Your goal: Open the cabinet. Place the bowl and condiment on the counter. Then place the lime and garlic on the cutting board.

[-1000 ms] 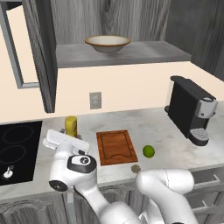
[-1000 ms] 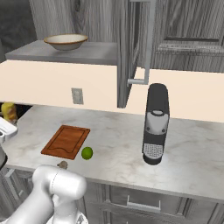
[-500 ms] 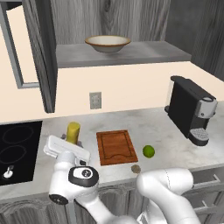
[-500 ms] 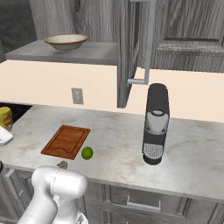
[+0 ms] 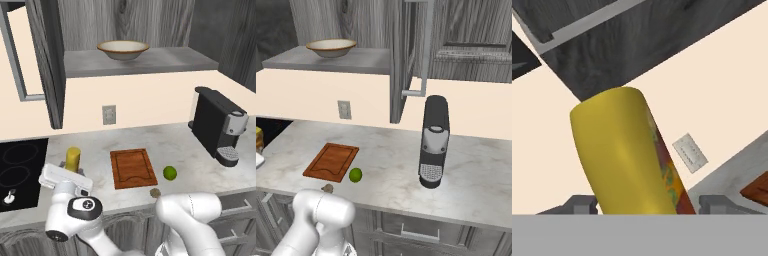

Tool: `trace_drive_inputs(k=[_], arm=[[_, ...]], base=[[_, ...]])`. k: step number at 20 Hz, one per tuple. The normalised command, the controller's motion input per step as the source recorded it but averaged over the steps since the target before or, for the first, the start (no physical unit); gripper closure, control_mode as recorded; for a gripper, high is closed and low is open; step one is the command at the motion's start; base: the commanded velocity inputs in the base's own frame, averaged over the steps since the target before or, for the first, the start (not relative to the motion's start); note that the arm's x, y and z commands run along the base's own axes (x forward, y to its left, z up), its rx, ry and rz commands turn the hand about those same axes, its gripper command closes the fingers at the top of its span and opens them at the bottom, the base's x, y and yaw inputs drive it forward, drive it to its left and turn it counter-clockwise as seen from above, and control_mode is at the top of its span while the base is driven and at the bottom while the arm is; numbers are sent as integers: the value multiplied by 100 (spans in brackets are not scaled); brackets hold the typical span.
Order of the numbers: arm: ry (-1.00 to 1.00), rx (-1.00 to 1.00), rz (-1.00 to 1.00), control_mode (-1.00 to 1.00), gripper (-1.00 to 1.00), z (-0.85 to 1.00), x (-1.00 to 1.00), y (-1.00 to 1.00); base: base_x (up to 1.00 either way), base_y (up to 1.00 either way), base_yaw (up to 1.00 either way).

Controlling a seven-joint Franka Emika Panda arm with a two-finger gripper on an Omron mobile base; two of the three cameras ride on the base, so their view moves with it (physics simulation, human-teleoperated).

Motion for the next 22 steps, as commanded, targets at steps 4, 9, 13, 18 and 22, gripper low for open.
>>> trace_drive_inputs(k=[4,9,13,18,22], arm=[[0,0,0,-100,100,-33,0,54],[0,2,0,-100,100,-20,-4,36],[0,2,0,-100,100,-30,-13,21],[0,1,0,-100,100,-29,-26,1],[0,2,0,-100,100,-8,-4,0]], base=[[0,0,0],[0,0,0],[0,0,0],[0,0,0],[0,0,0]])
